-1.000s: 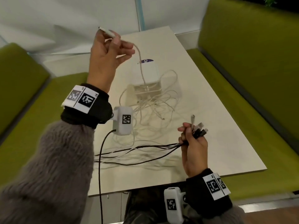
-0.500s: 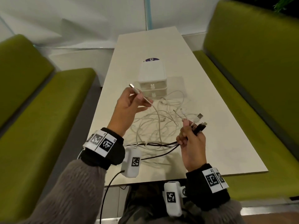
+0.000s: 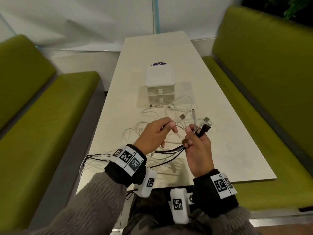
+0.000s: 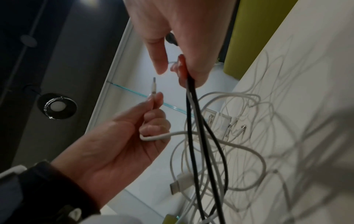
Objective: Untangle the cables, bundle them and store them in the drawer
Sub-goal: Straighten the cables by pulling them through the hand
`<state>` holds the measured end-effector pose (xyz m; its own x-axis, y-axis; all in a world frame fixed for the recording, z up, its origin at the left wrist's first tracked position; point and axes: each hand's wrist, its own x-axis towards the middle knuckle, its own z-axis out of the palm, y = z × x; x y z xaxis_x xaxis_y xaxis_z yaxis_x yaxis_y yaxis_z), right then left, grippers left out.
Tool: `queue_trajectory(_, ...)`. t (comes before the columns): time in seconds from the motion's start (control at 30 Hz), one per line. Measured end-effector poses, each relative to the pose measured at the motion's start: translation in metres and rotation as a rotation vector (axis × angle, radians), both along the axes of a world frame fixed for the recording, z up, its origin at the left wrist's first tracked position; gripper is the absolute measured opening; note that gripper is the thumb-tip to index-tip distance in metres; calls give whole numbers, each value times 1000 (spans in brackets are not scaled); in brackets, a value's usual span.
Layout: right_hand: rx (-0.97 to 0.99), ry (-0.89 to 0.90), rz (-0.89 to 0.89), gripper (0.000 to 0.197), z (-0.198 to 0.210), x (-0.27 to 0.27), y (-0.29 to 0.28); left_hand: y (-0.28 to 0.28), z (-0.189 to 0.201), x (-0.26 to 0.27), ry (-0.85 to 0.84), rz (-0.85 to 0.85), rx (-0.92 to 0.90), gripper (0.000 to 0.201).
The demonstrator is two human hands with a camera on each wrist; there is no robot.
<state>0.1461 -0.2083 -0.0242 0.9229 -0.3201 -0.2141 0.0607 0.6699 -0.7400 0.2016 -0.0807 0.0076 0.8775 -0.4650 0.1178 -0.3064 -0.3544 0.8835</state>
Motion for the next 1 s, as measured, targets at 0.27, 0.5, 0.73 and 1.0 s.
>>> queue_trajectory(0.27,-103,-53,73,39,0,0,6,-14,-9,-8,-70,-105,114,25)
queue_trajectory(0.5,1,-39,-68,24,5,4,3,10,-14,-14,1,-240,223,28)
queue_trajectory(0.73,198,-57,-194,27,8,4,7,34,-24,13,-155,-208,369,10)
queue_trajectory(1.0,-62,-17,-481,28,19,-1,-16,71,-13,63,-123,-59,502,45)
